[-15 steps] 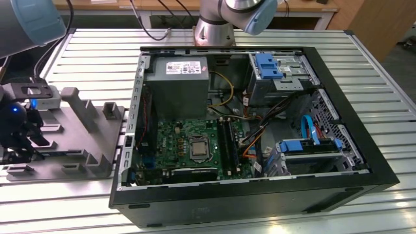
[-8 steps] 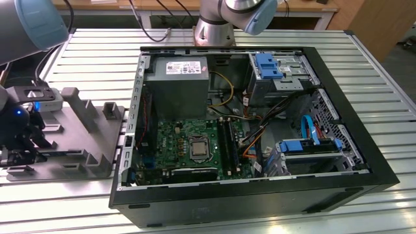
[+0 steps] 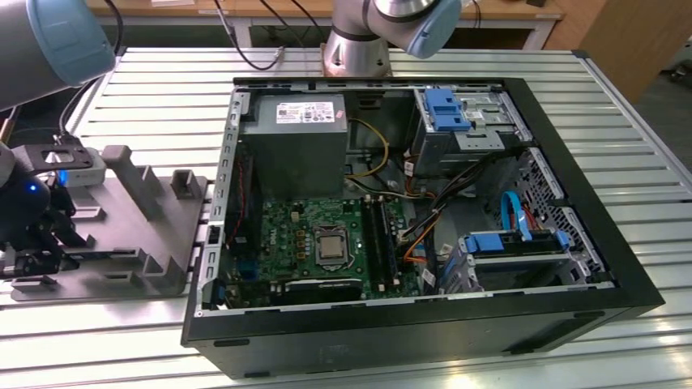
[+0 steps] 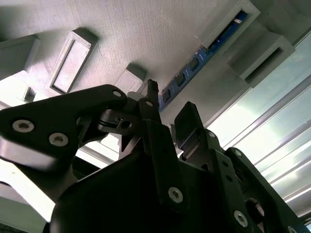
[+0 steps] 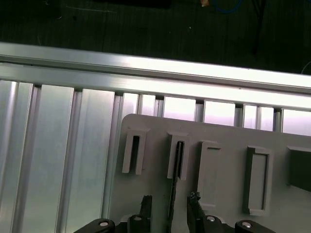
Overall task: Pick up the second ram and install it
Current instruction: 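Pick up the second ram and move it above second insertion slot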
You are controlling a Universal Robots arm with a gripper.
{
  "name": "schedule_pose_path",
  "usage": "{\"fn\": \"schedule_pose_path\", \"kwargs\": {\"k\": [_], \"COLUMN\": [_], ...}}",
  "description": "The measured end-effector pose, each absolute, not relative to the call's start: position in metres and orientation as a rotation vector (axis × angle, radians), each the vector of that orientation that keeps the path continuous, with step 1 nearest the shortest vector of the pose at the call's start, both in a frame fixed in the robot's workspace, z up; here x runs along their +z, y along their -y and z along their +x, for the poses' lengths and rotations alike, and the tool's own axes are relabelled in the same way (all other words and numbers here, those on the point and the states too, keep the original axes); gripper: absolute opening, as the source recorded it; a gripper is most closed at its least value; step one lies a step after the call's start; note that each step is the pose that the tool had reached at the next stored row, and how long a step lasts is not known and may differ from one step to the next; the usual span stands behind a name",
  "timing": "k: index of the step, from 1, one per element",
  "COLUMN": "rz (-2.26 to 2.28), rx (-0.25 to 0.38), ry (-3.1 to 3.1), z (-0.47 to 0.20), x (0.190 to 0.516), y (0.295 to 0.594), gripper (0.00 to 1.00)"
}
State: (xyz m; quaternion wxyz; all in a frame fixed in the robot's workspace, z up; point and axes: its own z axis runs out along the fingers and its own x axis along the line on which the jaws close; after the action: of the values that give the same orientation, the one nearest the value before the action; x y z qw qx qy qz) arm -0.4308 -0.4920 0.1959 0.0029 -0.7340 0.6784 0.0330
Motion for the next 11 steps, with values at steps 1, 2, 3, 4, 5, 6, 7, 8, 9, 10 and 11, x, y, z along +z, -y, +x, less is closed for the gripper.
{"fn": "schedule_pose_path", "kwargs": {"k": [1, 2, 3, 4, 5, 6, 7, 8, 9, 10, 11], "rz": [-2.301, -2.301, -2.301, -2.302, -2.302, -2.302, -2.302, -2.302, -2.302, -2.302, -2.302], "rx": [0.103, 0.103, 0.103, 0.103, 0.103, 0.103, 0.103, 0.103, 0.103, 0.103, 0.103], "ry": [-2.127, -2.127, -2.127, -2.127, -2.127, -2.127, -2.127, -2.127, -2.127, -2.127, -2.127], "z": [-0.4308, -0.4308, -0.4308, -0.4308, -0.4308, -0.4308, -0.4308, -0.4308, -0.4308, -0.4308, -0.4308], "x": [0.1958, 0.1958, 0.1958, 0.1958, 0.1958, 0.1959, 0.1958, 0.1958, 0.1959, 0.1964, 0.1971], "y": [0.4920, 0.4920, 0.4920, 0.4920, 0.4920, 0.4920, 0.4920, 0.4920, 0.4920, 0.4920, 0.4920], "gripper": [0.40, 0.34, 0.34, 0.27, 0.27, 0.21, 0.21, 0.21, 0.21, 0.21, 0.21]}}
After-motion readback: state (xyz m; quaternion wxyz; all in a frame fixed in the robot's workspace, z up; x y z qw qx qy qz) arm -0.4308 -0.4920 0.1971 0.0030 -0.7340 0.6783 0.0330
